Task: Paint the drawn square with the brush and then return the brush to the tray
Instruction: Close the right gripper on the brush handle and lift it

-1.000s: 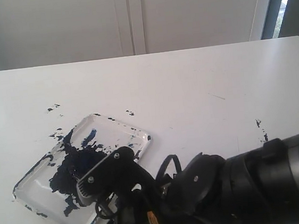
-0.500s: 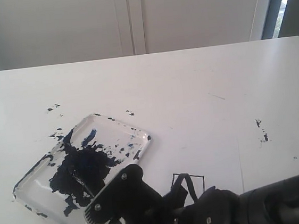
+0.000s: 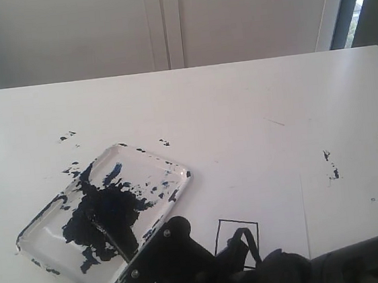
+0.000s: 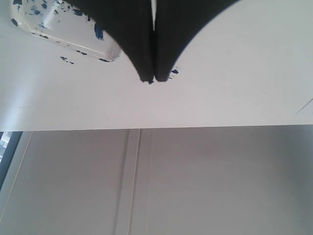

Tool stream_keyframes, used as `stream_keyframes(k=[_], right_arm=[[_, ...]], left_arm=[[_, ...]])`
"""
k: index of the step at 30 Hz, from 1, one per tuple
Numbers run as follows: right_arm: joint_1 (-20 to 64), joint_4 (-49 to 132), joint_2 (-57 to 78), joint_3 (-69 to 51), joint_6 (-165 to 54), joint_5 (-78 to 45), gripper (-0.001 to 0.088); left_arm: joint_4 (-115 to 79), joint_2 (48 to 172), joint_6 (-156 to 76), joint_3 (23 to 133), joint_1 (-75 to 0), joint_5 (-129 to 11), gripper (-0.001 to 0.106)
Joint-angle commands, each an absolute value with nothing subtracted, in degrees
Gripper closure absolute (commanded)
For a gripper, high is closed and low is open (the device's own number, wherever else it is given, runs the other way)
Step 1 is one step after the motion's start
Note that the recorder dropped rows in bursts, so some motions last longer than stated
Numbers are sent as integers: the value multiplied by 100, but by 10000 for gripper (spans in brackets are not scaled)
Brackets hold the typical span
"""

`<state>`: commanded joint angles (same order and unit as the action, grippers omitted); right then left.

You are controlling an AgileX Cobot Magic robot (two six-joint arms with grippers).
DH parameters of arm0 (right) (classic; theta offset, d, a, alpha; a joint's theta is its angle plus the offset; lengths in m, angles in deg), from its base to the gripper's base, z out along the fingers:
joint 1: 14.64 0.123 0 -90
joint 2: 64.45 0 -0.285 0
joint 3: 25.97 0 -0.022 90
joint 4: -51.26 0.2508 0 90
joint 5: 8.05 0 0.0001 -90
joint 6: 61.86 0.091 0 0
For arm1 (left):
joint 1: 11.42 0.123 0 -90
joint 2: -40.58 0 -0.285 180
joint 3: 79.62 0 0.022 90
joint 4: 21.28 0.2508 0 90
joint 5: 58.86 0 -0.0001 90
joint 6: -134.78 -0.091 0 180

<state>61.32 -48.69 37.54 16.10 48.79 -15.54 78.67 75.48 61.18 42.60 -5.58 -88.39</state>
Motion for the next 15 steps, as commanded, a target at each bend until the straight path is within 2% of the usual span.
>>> stream_keyframes(k=[5,15], right_arm=[[6132,-4869,3882,1610,4879,-1572,501],[6132,-4869,3882,1610,4879,-1603,769]], left_arm=[[7867,7548,6118,4260,-558,-8839,1053],[7867,7548,6118,4260,-558,-8839,1053]])
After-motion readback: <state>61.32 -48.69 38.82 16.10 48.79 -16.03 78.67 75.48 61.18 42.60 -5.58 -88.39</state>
